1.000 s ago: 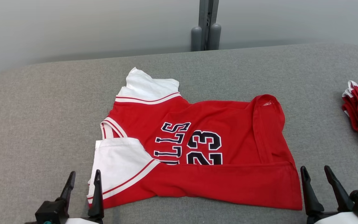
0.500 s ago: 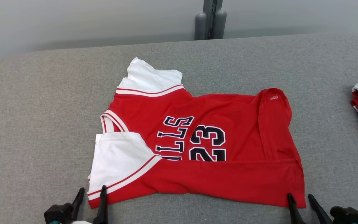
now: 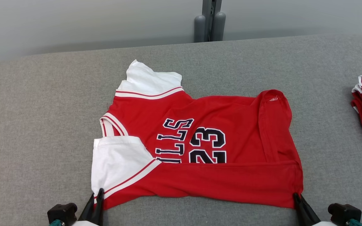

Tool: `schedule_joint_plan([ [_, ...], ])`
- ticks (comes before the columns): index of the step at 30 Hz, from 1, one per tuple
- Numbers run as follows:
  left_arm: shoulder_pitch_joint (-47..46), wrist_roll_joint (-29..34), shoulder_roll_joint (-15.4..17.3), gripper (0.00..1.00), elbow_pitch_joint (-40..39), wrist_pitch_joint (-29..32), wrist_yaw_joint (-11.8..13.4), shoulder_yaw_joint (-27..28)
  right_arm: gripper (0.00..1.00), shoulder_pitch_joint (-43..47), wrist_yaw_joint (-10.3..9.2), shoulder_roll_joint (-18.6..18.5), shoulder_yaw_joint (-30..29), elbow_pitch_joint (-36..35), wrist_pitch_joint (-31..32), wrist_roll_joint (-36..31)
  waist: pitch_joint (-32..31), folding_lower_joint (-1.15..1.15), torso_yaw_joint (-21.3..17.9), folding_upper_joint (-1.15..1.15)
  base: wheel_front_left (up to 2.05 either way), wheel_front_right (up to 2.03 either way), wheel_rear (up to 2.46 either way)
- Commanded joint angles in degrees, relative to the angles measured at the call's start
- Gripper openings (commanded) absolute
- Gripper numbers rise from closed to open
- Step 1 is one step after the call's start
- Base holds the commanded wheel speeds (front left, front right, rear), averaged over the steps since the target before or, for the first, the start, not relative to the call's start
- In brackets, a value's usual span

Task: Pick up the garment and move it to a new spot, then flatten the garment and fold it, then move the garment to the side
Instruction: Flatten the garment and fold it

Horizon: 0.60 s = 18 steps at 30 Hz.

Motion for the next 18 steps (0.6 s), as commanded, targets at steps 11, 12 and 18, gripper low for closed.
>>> schedule_joint_plan([
  [11,4.89,0.56,2.03,0.00,-5.97,2.19,1.90,-0.83,0.00,3.81,0.03,-2.96,-0.65,-5.92,3.05,-0.50,-1.90,0.00,1.26,0.00,0.00,0.00,0.00],
  [12,5.99,0.38,2.20,0.00,-7.39,2.72,2.32,-0.79,0.00,4.77,0.03,-3.19,-1.21,-6.61,3.92,-0.80,-2.17,0.00,1.35,0.00,0.00,0.00,0.00],
  [18,13.49,-0.35,2.84,0.00,-14.66,6.85,4.76,-1.47,0.00,10.43,0.01,-3.76,-4.53,-9.74,7.58,-1.52,-3.99,0.00,1.99,0.00,0.00,0.00,0.00],
])
